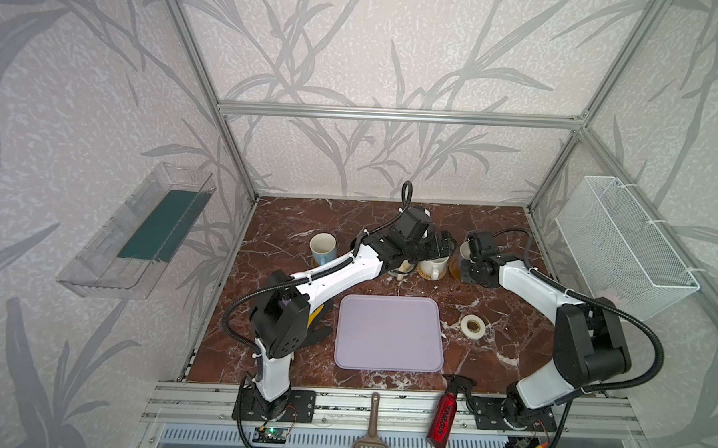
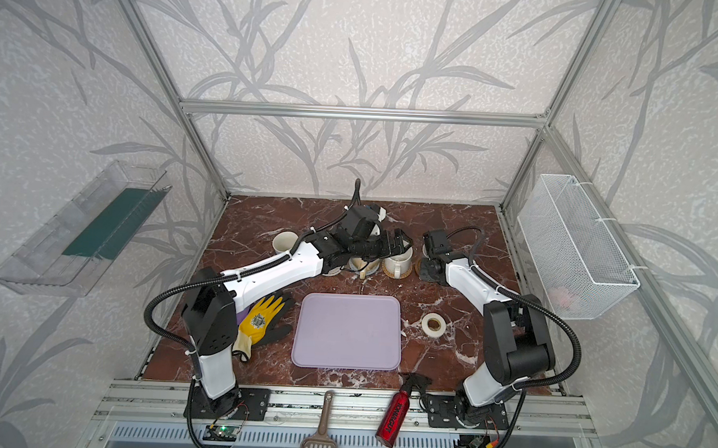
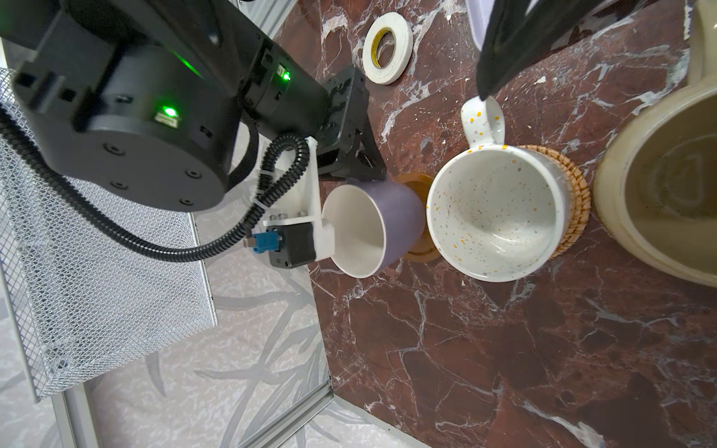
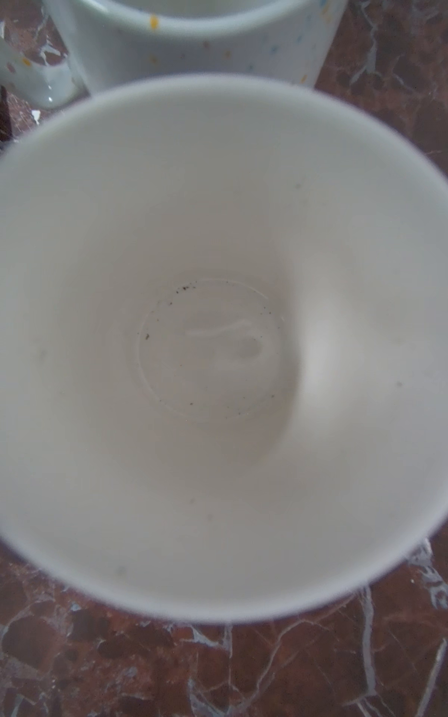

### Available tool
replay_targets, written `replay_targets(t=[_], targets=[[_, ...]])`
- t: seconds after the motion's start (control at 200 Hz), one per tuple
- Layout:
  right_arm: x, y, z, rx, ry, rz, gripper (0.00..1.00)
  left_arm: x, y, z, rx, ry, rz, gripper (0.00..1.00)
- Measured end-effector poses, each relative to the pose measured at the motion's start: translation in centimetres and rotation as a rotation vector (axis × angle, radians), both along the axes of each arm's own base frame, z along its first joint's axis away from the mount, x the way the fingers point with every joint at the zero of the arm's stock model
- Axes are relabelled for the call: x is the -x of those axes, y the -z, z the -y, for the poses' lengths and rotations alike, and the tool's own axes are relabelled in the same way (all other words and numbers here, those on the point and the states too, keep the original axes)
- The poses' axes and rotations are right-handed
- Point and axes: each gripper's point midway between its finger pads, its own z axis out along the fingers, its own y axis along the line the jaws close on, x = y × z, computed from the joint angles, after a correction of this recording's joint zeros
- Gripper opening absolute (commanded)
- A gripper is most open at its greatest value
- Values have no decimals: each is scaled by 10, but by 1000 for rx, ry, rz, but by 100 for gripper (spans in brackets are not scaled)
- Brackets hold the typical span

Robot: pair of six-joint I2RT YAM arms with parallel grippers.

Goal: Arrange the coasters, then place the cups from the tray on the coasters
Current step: 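Lower the lavender mug onto the wooden coaster beside the speckled mug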

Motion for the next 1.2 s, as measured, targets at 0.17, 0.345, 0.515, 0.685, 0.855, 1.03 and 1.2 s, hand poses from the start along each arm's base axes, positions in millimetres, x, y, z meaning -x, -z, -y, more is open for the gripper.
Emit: replay_targets(t=[0.17,0.345,0.515,0.685,0.855,1.03,1.2], targets=[[-2,7,0,10,-8,-15,0,6,7,6,-9,15,-12,97],[-2,11,2,25,-2,-26,0,8,8,9,-11,22,-13,97],[-2,11,3,32,2,-25,0,10,7,11,-4,26,-14,97],[-2,12,3,28,4,-25,0,11,12,10,-7,25,-16,97],[3,18,-2,-1,-7,-41,0,14,23,5,-24,22,-29,97],[4,21,-1,-1,-4,-42,2,14,23,5,-24,22,-28,97],[4,21,-1,2,-2,-39,14,15,18,5,-16,22,-21,97]])
